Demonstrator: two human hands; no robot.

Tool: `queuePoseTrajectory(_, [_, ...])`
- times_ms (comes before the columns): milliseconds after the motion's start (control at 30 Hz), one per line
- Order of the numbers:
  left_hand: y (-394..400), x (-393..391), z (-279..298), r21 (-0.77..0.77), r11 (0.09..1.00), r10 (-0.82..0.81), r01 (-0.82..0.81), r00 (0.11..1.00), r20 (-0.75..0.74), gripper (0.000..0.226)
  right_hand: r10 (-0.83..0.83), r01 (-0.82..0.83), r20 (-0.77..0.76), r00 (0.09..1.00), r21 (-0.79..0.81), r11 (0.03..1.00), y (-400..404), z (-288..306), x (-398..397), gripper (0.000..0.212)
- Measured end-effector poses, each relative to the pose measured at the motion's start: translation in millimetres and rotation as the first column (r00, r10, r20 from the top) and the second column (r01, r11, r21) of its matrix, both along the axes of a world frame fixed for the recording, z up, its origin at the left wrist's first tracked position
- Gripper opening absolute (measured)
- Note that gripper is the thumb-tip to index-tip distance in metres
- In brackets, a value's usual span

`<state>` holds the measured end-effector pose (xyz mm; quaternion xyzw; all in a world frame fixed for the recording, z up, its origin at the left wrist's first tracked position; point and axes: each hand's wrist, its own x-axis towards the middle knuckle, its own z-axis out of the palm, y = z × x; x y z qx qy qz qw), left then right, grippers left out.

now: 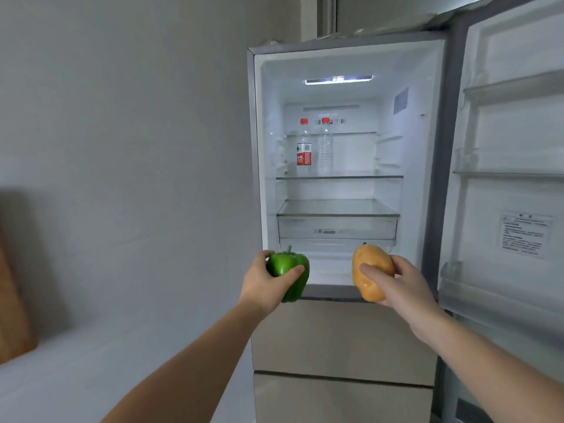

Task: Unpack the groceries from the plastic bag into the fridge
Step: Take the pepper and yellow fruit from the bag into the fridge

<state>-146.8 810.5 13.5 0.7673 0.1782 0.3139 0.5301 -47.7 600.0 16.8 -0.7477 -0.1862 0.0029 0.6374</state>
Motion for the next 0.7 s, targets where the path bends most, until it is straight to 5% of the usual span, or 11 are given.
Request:
queuePoseTrajectory(233, [26, 98, 13, 0.091, 0.996, 0.026, -0.02, 0.997, -0.066, 0.075, 0.068, -0.068, -0.016, 0.998, -0.029, 0.997, 33, 2, 105, 0.043])
queuePoseTrajectory(500, [82, 193, 19, 0.04, 0.999, 0.009, -0.009, 1.0, 0.004, 0.053, 0.083, -0.069, 0.125, 0.989, -0.109, 0.992, 95, 15, 194, 0.052])
queuePoseTrajectory(700, [141, 277, 40, 0.137, 0.99, -0.046, 0.032, 0.993, 0.107, 0.077, -0.045, 0.058, 0.21, 0.977, -0.057, 0.997, 167, 41, 262, 0.053])
